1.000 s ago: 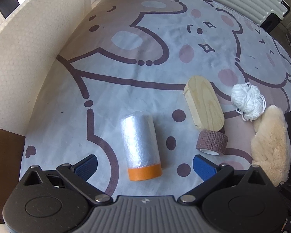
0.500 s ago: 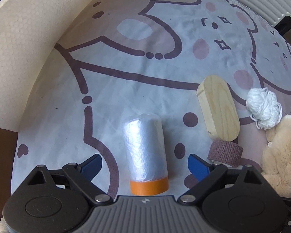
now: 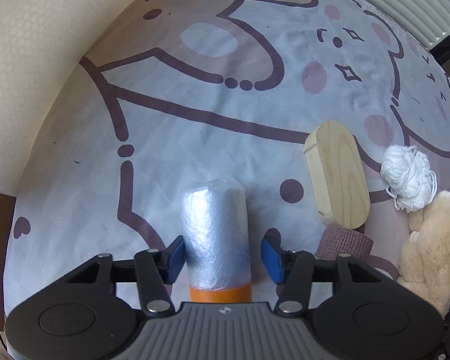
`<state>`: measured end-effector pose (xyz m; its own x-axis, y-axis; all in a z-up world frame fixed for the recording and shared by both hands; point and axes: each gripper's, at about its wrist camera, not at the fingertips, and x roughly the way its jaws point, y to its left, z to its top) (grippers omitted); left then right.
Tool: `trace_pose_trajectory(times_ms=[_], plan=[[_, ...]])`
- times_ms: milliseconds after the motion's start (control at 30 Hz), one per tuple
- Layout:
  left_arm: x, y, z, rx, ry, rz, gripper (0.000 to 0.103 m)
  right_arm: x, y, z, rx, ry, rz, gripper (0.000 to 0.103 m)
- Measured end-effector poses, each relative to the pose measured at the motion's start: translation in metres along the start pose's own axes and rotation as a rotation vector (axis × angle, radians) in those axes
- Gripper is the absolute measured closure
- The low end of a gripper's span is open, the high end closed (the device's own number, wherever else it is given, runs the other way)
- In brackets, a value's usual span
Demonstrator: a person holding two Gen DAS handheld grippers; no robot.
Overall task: Organize objects
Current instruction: 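Close the left tool on the clear plastic roll and lift it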
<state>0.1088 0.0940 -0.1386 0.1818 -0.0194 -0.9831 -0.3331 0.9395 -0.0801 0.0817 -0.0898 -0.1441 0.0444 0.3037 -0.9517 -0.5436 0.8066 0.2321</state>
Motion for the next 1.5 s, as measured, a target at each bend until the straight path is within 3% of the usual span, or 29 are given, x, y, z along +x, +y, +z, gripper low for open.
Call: trace_pose_trajectory(times_ms=[33, 267, 700, 1200, 1500], plan=[[0.000, 0.001, 0.000, 0.001, 0.003, 0.001, 0.060, 0.001, 0.001, 0.000, -0.003, 0.000, -0.001, 0.074], [-0.007, 0.004, -0.001, 0.010, 0.001, -0.014, 0.060, -0.008, 0.002, 0.002, 0.005, -0.040, -0.009, 0.075], [-0.067, 0.005, -0.020, 0.027, -0.150, -0.056, 0.060, -0.066, 0.006, 0.002, 0.139, -0.285, -0.121, 0.075], [-0.152, -0.012, -0.062, 0.110, -0.333, -0.085, 0.060, -0.140, 0.017, -0.032, 0.261, -0.476, -0.212, 0.075], [-0.180, -0.023, -0.088, 0.153, -0.412, -0.076, 0.060, -0.177, 0.020, -0.055, 0.307, -0.571, -0.261, 0.075]])
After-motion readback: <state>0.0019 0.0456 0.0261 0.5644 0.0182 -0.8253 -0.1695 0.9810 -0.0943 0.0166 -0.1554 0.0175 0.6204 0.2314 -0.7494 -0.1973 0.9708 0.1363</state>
